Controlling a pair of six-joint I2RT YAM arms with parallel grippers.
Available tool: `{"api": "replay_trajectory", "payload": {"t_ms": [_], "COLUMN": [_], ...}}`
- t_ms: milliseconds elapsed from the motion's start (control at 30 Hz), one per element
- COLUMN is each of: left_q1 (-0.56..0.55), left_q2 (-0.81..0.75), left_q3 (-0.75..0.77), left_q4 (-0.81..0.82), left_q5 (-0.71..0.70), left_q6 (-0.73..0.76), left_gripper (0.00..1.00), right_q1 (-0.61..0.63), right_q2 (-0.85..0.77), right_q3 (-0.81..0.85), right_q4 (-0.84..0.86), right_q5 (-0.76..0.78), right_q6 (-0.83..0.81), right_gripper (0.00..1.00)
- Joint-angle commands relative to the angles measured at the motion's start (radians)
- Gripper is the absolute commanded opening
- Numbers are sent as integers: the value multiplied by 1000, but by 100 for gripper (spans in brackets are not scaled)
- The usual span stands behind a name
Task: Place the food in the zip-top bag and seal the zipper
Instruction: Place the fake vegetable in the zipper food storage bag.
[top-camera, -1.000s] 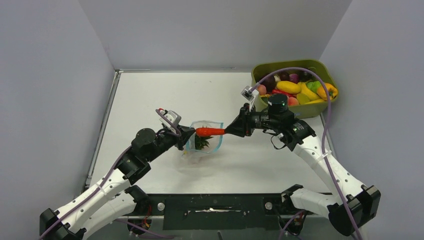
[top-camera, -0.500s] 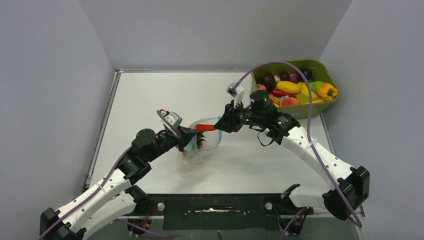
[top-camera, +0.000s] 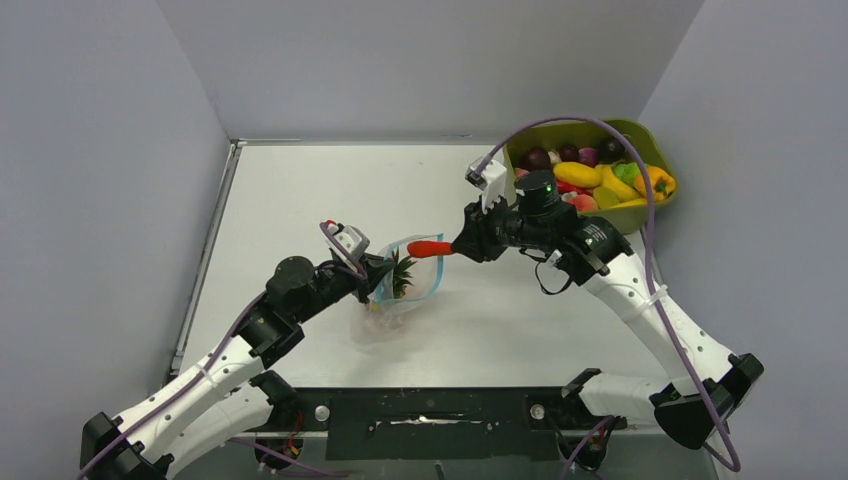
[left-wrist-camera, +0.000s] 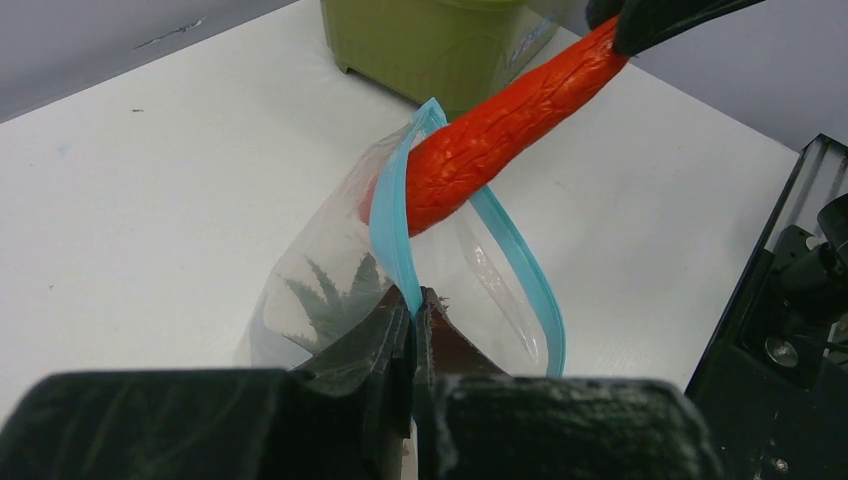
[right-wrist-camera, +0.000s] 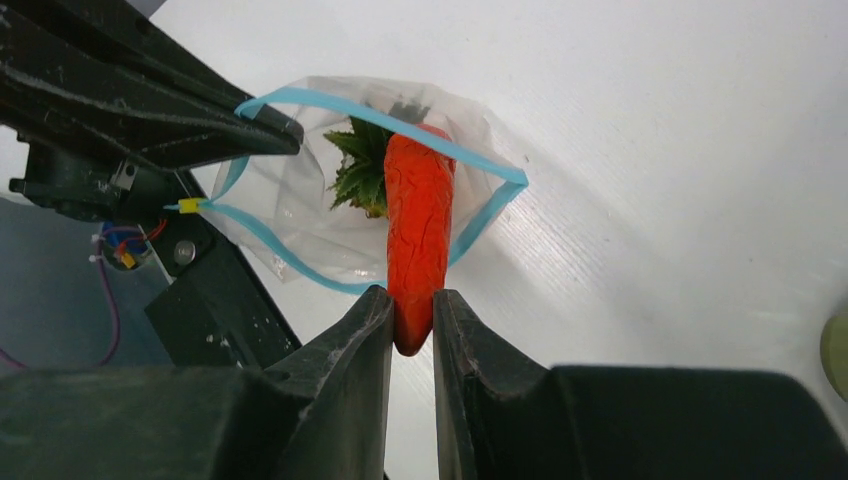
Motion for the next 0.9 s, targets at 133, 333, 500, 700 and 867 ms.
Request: {"api": "replay_trajectory", "payload": {"t_ms": [133, 333, 500, 700, 867], "left_q1": [4, 3, 3, 3, 4], "left_q2": [0, 4, -11, -9, -6], "left_q3": [40, 46, 44, 42, 37], "left_q4": [61, 73, 81, 93, 108], "left_q5": [10, 20, 23, 29, 36], "left_q6": [21, 6, -12, -21, -33], "left_gripper": [0, 0, 0, 0, 0], "right_q1": [8, 42, 76, 142, 186], "right_q2": [-44, -7, 50, 186, 255], "right_q3": [59, 28, 19, 110, 137], "right_q4": [-192, -161, -104, -139, -119], "right_q5": [-46, -44, -50, 30, 41], "right_q6": [-82, -73, -85, -115, -120], "right_gripper": [0, 0, 0, 0, 0]}}
